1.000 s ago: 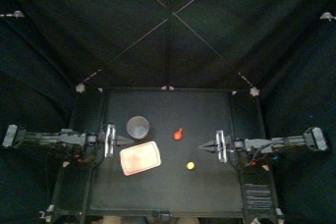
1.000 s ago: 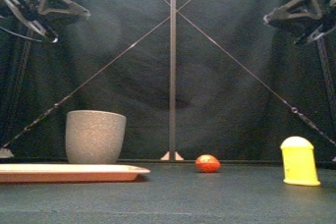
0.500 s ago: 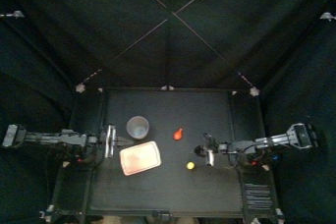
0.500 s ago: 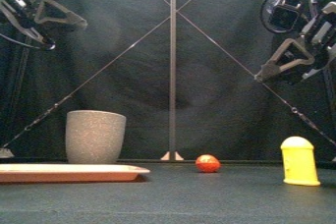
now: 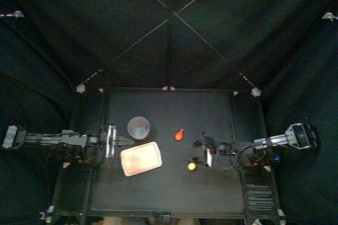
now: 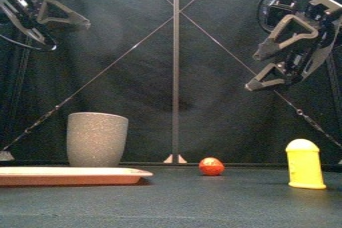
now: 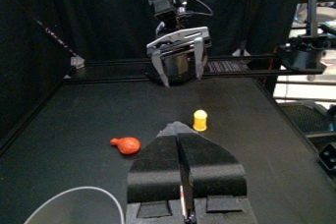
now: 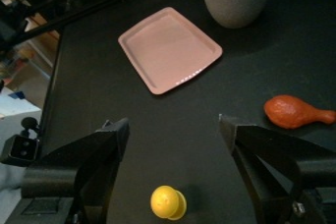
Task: Pick the yellow can then place it on the pink plate
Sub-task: Pick the yellow can
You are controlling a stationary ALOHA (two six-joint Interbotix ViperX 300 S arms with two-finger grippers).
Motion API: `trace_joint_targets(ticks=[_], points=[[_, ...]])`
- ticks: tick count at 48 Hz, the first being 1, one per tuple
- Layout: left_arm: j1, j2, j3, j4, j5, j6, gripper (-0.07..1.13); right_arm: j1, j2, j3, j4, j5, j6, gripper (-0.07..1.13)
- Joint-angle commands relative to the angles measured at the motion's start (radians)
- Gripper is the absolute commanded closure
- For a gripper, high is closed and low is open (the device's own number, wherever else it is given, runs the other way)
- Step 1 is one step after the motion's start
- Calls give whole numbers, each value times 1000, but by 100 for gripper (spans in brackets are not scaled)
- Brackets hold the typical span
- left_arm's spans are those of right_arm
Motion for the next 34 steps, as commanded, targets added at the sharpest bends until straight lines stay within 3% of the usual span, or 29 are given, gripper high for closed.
trace_joint_targets(ticks=[1,14,34], points=[[12,3,-28,0,-8,3,104,5,25,-15,-43,41,2,3],[46,5,-38,3,-9,3,104,26,166,-66,-86,242,15,3],[71,5,-40,3,-21,5,104,92,302,-132,-112,262,15,3]])
